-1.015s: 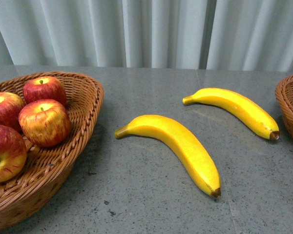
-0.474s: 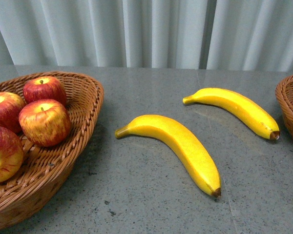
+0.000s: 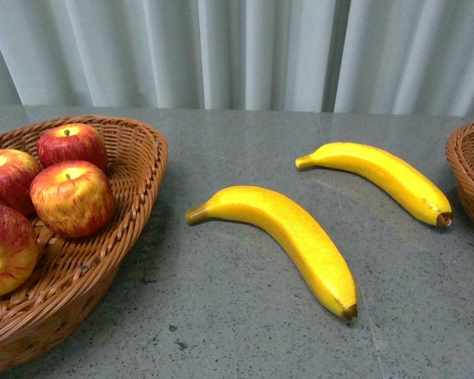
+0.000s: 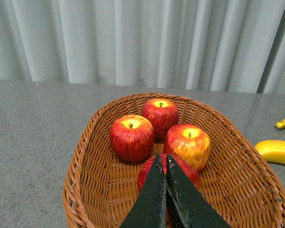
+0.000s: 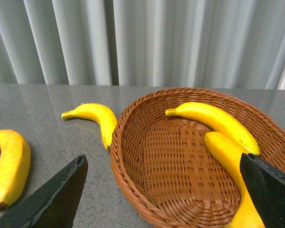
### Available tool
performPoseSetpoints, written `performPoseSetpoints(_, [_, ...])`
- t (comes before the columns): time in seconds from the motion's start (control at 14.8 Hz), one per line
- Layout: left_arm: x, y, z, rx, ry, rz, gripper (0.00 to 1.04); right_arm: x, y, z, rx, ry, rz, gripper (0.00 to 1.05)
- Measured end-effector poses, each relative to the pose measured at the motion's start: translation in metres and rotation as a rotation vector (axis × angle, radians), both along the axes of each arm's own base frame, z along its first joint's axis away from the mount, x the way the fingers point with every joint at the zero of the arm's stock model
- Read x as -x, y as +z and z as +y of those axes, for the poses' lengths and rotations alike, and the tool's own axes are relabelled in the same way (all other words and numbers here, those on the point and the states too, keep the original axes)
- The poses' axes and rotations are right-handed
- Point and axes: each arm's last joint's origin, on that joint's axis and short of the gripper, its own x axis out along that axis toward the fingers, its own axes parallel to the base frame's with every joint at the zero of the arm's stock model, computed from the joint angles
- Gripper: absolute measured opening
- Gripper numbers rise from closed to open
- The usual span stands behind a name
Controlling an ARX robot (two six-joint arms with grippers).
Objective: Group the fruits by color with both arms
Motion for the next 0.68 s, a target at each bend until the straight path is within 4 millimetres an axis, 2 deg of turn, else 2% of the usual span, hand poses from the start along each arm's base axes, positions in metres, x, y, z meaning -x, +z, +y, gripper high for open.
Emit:
performPoseSetpoints(0.14, [0.0101, -0.0049, 0.0000, 0.000, 0.000, 0.031, 0.01, 0.0000, 0.0000, 0.0000, 0.000, 0.000, 0.000, 0.98])
performPoseSetpoints(0.41, [0.0106, -0.0034, 0.0000, 0.000, 0.000, 0.013, 0.03, 0.0000, 0.0000, 0.0000, 0.000, 0.000, 0.000, 0.98])
performPoseSetpoints(0.61, [0.0106, -0.0035, 0.0000, -0.001, 0.000, 0.013, 0.29, 0.0000, 0.0000, 0.0000, 0.000, 0.000, 0.000, 0.98])
performPoseSetpoints(0.68, [0.0106, -0.0033, 0.0000, -0.001, 0.000, 0.013, 0.42, 0.0000, 0.0000, 0.0000, 0.000, 0.000, 0.000, 0.98])
